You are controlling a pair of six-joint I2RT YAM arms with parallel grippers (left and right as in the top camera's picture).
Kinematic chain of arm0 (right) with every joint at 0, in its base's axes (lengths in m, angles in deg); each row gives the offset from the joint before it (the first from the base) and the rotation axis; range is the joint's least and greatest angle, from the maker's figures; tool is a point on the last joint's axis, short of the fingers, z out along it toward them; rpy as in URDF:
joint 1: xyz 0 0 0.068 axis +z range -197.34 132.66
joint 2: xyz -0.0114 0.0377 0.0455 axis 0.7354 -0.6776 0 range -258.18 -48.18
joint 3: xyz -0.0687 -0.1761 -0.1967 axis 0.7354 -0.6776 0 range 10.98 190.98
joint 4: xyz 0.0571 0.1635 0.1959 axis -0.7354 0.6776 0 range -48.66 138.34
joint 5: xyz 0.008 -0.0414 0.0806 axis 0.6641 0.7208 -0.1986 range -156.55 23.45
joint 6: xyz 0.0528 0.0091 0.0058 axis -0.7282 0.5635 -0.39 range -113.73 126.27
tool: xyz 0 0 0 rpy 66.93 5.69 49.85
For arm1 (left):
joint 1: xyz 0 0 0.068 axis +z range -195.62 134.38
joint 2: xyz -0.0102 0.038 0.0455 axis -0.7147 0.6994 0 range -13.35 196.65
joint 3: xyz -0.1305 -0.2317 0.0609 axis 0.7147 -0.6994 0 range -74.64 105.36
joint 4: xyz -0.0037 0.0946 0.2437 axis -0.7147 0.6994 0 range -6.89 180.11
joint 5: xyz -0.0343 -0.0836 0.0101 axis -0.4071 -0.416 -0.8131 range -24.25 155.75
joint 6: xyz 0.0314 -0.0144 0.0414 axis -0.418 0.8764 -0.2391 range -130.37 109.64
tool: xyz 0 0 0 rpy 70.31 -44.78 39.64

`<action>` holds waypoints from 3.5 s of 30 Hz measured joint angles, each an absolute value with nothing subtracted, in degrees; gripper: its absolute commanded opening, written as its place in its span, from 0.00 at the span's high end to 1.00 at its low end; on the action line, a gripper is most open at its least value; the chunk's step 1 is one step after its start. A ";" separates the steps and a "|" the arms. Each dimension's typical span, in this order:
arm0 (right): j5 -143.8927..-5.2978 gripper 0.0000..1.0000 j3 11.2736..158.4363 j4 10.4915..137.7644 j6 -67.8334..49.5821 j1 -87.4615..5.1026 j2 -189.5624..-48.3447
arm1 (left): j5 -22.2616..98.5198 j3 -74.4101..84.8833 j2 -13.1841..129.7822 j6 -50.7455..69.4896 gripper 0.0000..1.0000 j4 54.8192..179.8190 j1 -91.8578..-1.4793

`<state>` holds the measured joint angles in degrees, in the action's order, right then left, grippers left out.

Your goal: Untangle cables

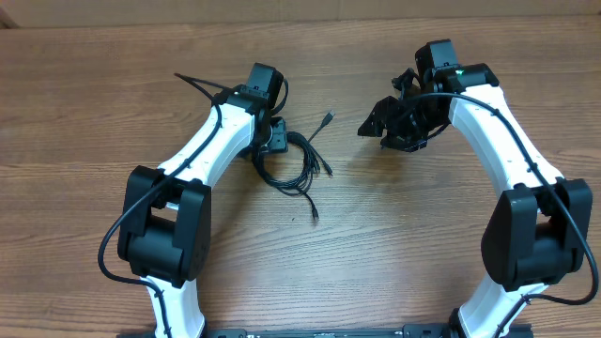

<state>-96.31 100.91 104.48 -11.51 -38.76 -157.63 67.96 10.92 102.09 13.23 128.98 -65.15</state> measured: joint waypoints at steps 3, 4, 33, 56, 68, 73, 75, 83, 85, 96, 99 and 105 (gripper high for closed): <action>-96.29 0.45 100.91 104.48 -11.53 -38.76 -157.63 | 67.20 10.92 102.37 7.44 0.40 125.74 -65.15; -96.27 0.45 100.91 104.50 -11.49 -38.76 -157.63 | 66.41 10.92 102.72 4.68 0.41 124.56 -65.15; -96.16 0.45 100.91 104.63 -11.51 -38.72 -157.63 | 65.32 10.92 106.96 -8.02 0.52 124.06 -65.15; -96.14 0.45 100.91 104.35 -10.59 -38.72 -157.63 | 64.93 10.92 106.96 -8.02 0.49 125.07 -65.15; -96.16 0.45 100.91 103.91 -10.35 -38.72 -157.63 | 64.95 10.07 106.99 -8.02 0.59 123.38 -65.15; -96.14 0.45 100.91 103.89 -10.22 -38.72 -157.63 | 65.82 9.28 106.94 -8.82 0.96 122.73 -65.08; -96.16 0.45 100.91 103.93 -10.24 -38.72 -157.63 | 65.67 9.06 106.94 -9.17 0.96 122.73 -65.10; -96.29 0.46 100.91 103.49 -10.22 -38.72 -157.63 | 64.25 11.40 106.70 -8.45 0.96 130.38 -65.15; -96.94 0.46 100.91 102.99 -10.22 -38.72 -157.63 | 63.83 13.52 105.72 -7.34 0.96 133.00 -65.15; -109.32 0.47 100.91 98.05 -10.22 -38.72 -157.61 | 53.47 18.37 88.14 -4.34 0.96 141.44 -65.08; -113.25 0.47 100.91 96.70 -10.20 -38.72 -157.63 | 49.54 18.39 88.08 -4.78 0.96 141.70 -64.47; -115.94 0.46 100.91 96.78 -10.22 -38.72 -157.63 | 37.36 18.39 88.19 -13.13 0.96 141.44 -61.52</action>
<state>-115.94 100.91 96.78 -10.22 -38.72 -157.63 37.36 18.39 88.19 -13.13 141.44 -61.52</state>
